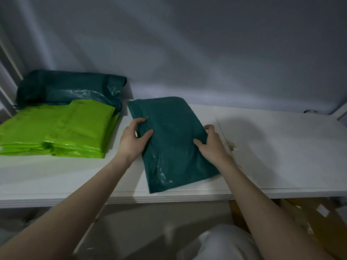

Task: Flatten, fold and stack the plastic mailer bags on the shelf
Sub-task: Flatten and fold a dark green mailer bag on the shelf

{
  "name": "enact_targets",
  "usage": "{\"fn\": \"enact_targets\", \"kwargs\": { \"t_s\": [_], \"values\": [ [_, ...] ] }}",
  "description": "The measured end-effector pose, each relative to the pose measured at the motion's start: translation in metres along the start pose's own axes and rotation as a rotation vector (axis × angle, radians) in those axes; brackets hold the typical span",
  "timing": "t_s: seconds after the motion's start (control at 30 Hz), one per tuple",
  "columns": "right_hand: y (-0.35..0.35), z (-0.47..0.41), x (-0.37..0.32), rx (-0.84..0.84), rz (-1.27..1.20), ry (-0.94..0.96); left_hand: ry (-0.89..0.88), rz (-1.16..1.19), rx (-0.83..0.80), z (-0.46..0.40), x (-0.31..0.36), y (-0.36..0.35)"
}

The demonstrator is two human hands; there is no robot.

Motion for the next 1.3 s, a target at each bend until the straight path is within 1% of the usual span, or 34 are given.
{"fn": "enact_targets", "kwargs": {
  "t_s": [0.13,0.2,0.37,0.53,0.6,0.67,0.77,0.87,0.93,1.03,1.3],
  "values": [
    [-0.010,-0.002,-0.034,0.088,-0.006,0.103,0.008,-0.170,0.000,-0.022,0.008,0.030],
    [-0.017,-0.008,-0.049,0.098,-0.016,0.126,0.009,-0.292,-0.012,-0.034,0.016,0.042],
    [-0.043,-0.033,-0.071,0.060,-0.028,0.103,0.013,-0.640,-0.072,-0.064,0.022,0.060],
    [-0.074,-0.059,-0.071,0.076,0.011,0.034,0.003,-0.894,-0.129,-0.090,0.008,0.060],
    [-0.080,-0.068,-0.068,0.094,0.038,0.019,-0.011,-0.966,-0.125,-0.094,0.002,0.057],
    [-0.083,-0.074,-0.065,0.095,0.129,0.008,-0.022,-1.013,-0.107,-0.095,-0.004,0.055],
    [-0.085,-0.078,-0.061,0.125,0.397,0.008,-0.011,-1.103,-0.063,-0.097,-0.011,0.056],
    [-0.088,-0.081,-0.060,0.090,0.527,0.095,-0.103,-1.216,-0.040,-0.101,-0.012,0.052],
    [-0.088,-0.082,-0.058,0.022,0.506,0.147,-0.094,-1.219,-0.091,-0.102,-0.015,0.049],
    [-0.087,-0.085,-0.054,-0.064,0.418,0.144,-0.030,-1.171,-0.160,-0.101,-0.020,0.047],
    [-0.078,-0.087,-0.059,-0.123,0.424,0.115,0.016,-1.105,-0.275,-0.099,-0.018,0.050]
  ]
}}
Point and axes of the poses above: each hand's wrist, its own z-axis away from the middle knuckle, its own y-axis out of the back of the hand, x = y × z, the point moved 2 cm from there along -z, towards the middle knuckle, and after that the axes turned 15 degrees about -x, right-handed, at the moved point
